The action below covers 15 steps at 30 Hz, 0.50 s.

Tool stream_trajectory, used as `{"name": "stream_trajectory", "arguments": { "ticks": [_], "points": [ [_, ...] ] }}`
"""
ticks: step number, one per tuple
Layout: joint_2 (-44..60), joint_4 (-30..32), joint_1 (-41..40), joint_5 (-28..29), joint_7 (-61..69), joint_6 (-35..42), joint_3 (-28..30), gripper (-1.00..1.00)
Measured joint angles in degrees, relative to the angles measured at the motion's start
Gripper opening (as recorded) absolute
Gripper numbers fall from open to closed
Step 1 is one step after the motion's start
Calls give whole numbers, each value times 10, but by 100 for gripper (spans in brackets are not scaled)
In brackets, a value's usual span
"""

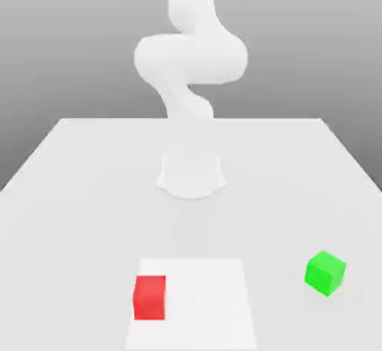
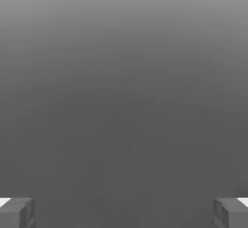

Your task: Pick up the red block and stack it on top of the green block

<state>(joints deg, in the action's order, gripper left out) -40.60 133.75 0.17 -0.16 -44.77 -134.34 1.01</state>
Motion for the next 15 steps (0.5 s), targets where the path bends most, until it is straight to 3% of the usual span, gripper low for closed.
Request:
{"name": "stream_trajectory", "arguments": {
  "ticks": [15],
  "points": [
    [315,118,2,-16,69,-154,55,0]
  ]
}}
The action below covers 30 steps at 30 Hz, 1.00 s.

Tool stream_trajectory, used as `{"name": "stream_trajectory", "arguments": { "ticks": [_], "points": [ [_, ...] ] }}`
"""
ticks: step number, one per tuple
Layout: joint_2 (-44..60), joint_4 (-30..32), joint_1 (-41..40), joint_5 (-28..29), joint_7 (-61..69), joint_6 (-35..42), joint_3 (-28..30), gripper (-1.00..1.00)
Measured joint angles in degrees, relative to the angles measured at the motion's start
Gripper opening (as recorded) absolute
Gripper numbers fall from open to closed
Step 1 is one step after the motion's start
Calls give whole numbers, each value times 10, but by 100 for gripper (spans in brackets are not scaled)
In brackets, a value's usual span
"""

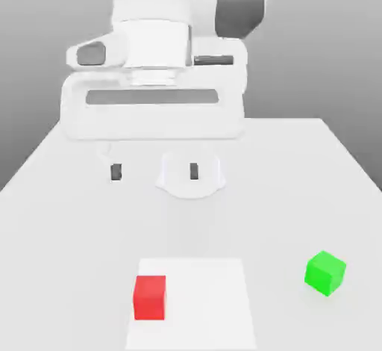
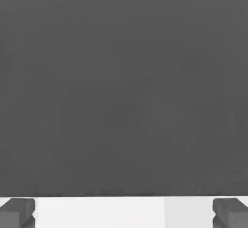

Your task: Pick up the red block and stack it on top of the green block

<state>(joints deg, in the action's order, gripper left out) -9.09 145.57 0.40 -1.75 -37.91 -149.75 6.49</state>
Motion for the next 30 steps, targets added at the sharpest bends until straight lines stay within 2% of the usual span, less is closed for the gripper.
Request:
{"name": "stream_trajectory", "arguments": {
  "ticks": [7,12,13,20,25,30],
  "points": [
    [145,51,-16,-5,29,-74,9,0],
    [249,41,-33,-36,54,-157,-14,0],
    [264,39,-36,-41,57,-169,-19,-100],
    [265,39,-38,-40,57,-170,-20,-100],
    [175,53,-29,-7,33,-94,-4,-100],
    [140,56,17,11,57,-62,-46,-100]
  ]
}}
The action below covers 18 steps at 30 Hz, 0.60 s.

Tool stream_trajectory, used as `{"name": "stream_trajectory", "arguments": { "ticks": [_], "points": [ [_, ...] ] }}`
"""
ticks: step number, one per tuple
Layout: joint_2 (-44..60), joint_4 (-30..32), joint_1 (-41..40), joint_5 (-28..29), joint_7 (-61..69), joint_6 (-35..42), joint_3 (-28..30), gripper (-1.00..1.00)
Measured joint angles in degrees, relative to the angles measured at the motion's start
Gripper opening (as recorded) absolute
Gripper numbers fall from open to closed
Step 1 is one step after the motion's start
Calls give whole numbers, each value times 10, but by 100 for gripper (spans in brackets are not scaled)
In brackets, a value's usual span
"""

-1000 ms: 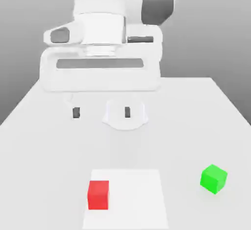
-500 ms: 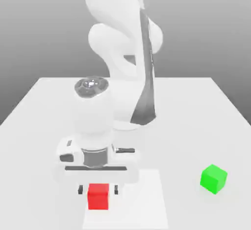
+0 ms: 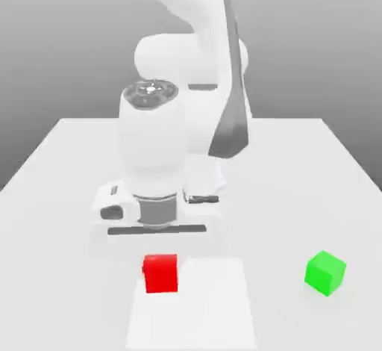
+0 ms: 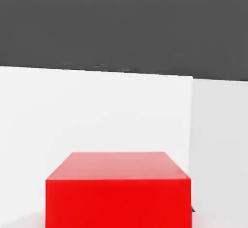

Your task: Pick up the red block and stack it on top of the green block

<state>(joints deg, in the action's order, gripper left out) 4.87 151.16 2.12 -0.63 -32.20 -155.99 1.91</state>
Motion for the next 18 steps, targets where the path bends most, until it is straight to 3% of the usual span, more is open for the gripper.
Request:
{"name": "stream_trajectory", "arguments": {
  "ticks": [15,18],
  "points": [
    [-45,-2,206,6,143,48,-129,-100],
    [-13,-4,225,21,145,18,-128,-100]
  ]
}}
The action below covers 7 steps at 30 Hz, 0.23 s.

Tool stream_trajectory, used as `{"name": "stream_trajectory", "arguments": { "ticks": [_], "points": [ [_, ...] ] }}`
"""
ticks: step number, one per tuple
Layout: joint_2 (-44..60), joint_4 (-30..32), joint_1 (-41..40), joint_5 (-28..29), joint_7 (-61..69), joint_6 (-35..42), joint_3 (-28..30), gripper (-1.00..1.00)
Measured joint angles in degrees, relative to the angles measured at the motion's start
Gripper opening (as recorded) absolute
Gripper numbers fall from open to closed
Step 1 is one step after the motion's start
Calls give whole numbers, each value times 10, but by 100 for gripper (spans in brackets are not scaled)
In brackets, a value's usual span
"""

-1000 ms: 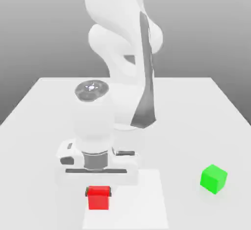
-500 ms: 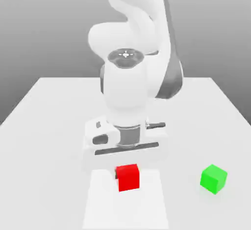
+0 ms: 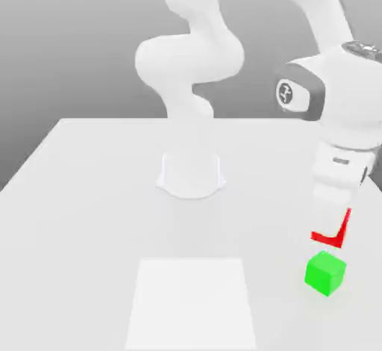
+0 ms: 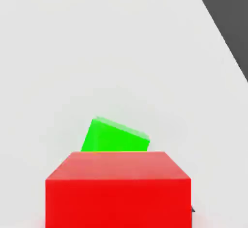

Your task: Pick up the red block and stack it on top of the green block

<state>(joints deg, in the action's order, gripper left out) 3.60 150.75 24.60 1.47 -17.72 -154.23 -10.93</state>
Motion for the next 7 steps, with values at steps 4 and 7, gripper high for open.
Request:
{"name": "stream_trajectory", "arguments": {
  "ticks": [4,7],
  "points": [
    [72,-4,7,38,-26,-67,19,100],
    [72,-4,7,38,-26,-67,19,100]
  ]
}}
